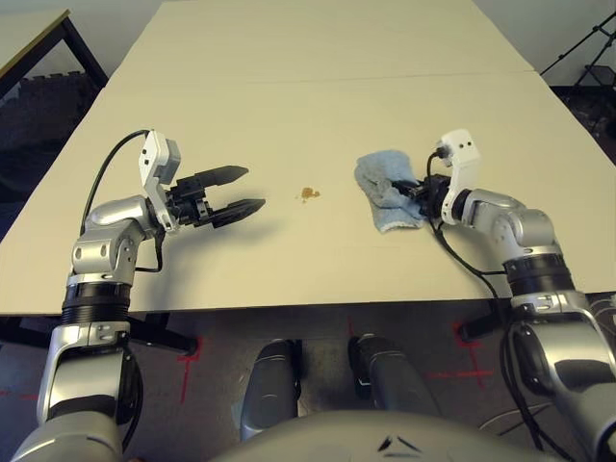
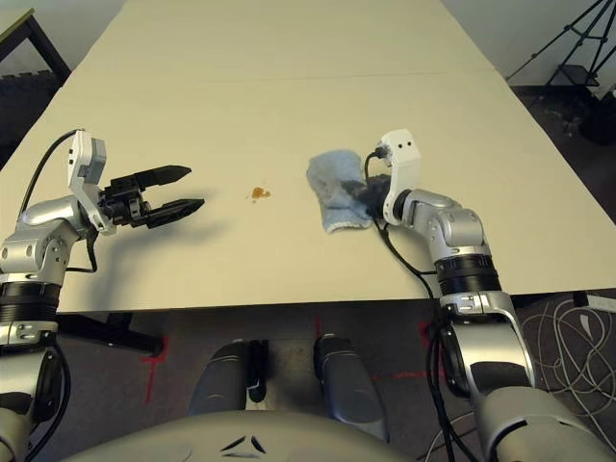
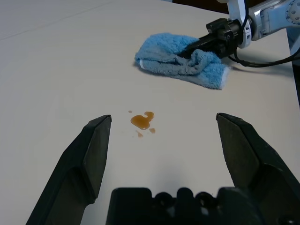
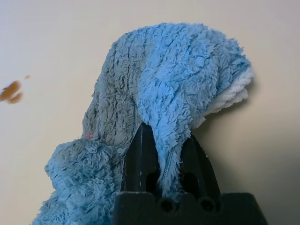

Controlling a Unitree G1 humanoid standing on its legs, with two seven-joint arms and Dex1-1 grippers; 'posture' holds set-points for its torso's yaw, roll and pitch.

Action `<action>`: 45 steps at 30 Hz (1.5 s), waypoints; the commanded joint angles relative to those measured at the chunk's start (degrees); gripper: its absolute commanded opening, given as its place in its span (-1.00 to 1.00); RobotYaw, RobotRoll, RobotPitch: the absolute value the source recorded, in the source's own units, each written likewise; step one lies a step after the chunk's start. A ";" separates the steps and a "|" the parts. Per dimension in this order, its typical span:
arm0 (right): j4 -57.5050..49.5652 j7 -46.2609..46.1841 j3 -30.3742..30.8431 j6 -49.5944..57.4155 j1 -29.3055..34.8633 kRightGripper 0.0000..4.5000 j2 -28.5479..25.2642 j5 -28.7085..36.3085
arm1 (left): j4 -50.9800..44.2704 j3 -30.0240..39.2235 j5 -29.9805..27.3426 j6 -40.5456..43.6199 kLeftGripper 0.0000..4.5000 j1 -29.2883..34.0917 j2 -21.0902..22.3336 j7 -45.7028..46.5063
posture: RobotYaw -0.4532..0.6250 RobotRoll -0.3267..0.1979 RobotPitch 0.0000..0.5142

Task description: Wipe the water off the table with a rag.

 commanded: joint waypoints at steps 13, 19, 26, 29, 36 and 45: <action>5.51 -5.85 -8.58 -1.67 -5.35 -0.93 4.91 3.89 | 0.98 0.53 -0.21 0.48 1.00 2.05 3.63 -2.65 | -0.33 0.25 -0.51; 3.53 -7.69 -7.42 1.03 -4.40 -0.93 10.42 4.38 | -0.12 1.06 -0.82 1.28 1.00 3.41 4.87 -3.40 | -0.31 0.25 -0.50; 6.42 -9.16 -4.99 0.52 -5.48 -0.93 15.09 2.46 | -0.90 1.13 -0.61 1.40 1.00 3.86 4.66 -2.94 | -0.30 0.25 -0.50; 7.23 -9.26 -3.94 0.43 -6.13 -0.93 17.39 2.07 | -1.06 1.14 -0.57 1.33 1.00 4.03 4.57 -2.84 | -0.30 0.25 -0.51; 5.70 -7.31 0.24 2.78 -4.93 -0.93 22.16 1.45 | -1.48 1.20 -0.62 1.14 1.00 4.51 4.27 -2.46 | -0.30 0.25 -0.51; 1.84 -3.28 7.16 6.77 -2.58 -0.93 25.90 0.92 | -2.08 1.23 -0.78 1.25 1.00 5.07 4.15 -2.07 | -0.28 0.25 -0.48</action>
